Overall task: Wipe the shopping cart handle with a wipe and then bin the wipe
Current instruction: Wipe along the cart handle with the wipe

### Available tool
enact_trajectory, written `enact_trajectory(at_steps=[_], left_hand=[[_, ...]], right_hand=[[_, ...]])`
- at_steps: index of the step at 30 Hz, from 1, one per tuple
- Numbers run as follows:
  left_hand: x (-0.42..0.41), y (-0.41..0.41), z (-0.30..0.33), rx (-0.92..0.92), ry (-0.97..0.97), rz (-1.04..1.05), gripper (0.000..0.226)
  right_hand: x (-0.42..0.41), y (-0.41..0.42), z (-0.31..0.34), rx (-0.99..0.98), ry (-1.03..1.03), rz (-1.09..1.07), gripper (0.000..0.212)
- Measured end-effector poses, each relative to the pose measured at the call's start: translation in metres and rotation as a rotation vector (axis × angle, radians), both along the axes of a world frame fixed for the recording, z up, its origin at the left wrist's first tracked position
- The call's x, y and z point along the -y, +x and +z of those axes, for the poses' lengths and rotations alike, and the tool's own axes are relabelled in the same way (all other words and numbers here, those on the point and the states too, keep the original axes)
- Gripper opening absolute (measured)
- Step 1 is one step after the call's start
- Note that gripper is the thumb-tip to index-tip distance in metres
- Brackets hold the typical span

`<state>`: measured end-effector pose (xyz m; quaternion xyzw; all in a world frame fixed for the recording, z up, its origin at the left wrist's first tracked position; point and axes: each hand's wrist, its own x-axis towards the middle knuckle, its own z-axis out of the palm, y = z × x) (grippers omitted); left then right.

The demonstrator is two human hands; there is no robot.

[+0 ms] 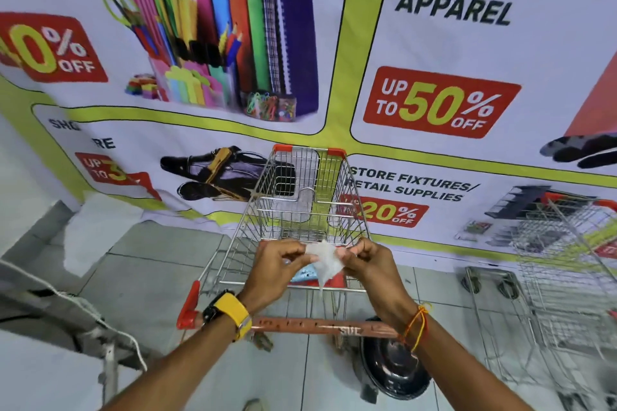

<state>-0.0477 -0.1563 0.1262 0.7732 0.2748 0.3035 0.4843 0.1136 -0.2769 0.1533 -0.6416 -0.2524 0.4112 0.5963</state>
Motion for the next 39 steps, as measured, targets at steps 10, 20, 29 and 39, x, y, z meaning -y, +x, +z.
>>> enact_trajectory(at_steps=[10,20,29,39], left_hand=[[0.021,-0.049,0.011,-0.082,0.357,-0.026,0.015],[0.001,-0.088,0.010,-0.217,0.644,-0.148,0.028],[-0.007,-0.125,-0.027,-0.309,0.384,-0.151,0.040],[-0.020,-0.103,-0.059,-0.426,0.233,-0.167,0.027]], right_hand=[[0.032,-0.031,0.002,-0.041,-0.003,-0.096,0.031],[0.035,-0.064,-0.024,-0.023,-0.083,-0.270,0.021],[0.045,-0.087,-0.048,0.110,-0.179,-0.343,0.016],[0.045,-0.085,-0.072,0.676,-0.440,-0.242,0.016]])
